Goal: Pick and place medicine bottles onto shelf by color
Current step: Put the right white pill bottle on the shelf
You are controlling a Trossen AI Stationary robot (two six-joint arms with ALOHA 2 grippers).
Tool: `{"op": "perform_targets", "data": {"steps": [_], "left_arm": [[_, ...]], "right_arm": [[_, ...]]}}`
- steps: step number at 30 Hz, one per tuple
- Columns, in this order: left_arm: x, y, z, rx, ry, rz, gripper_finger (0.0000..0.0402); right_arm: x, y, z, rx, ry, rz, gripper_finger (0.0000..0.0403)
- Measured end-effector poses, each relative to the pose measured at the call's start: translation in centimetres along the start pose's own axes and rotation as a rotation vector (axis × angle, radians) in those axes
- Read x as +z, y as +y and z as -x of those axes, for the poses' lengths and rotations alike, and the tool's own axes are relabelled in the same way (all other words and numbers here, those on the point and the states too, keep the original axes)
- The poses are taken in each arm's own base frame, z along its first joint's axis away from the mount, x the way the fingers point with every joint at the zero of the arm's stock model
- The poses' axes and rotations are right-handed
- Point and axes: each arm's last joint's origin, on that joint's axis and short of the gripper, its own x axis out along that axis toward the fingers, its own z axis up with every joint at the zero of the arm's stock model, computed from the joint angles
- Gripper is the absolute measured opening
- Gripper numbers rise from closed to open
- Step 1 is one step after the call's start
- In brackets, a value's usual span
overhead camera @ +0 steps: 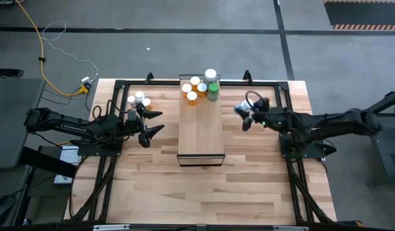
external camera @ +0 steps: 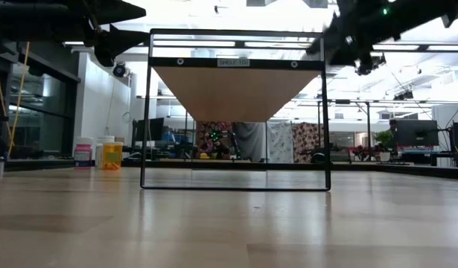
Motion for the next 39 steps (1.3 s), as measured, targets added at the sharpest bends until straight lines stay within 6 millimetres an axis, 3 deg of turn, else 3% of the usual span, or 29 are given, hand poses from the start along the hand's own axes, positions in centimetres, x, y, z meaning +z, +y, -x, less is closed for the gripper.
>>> {"op": "perform_targets", "data": {"steps": [6, 13, 29, 39], "left_arm": [[0.0, 0.0, 0.0, 0.000, 0.001, 0.000, 0.0284], [0.0, 0.1, 0.0, 0.019, 0.000, -0.001, 0.0284], [0.0, 0.1, 0.0, 0.019, 0.000, -0.001, 0.0284], [0.0, 0.1, 0.0, 0.019, 0.000, -0.001, 0.0284]], "right_arm": [[-0.5, 2.9, -1.5, 0.179, -0.064, 0.151, 0.0210], [-0.6, 4.0, -3.8, 0.300, -0.084, 0.155, 0.0210], [0.8, 8.6, -11.1, 0.055, 0.225, 0.305, 0.0224], [0.8, 8.4, -13.6, -0.010, 0.314, 0.333, 0.0224]]}}
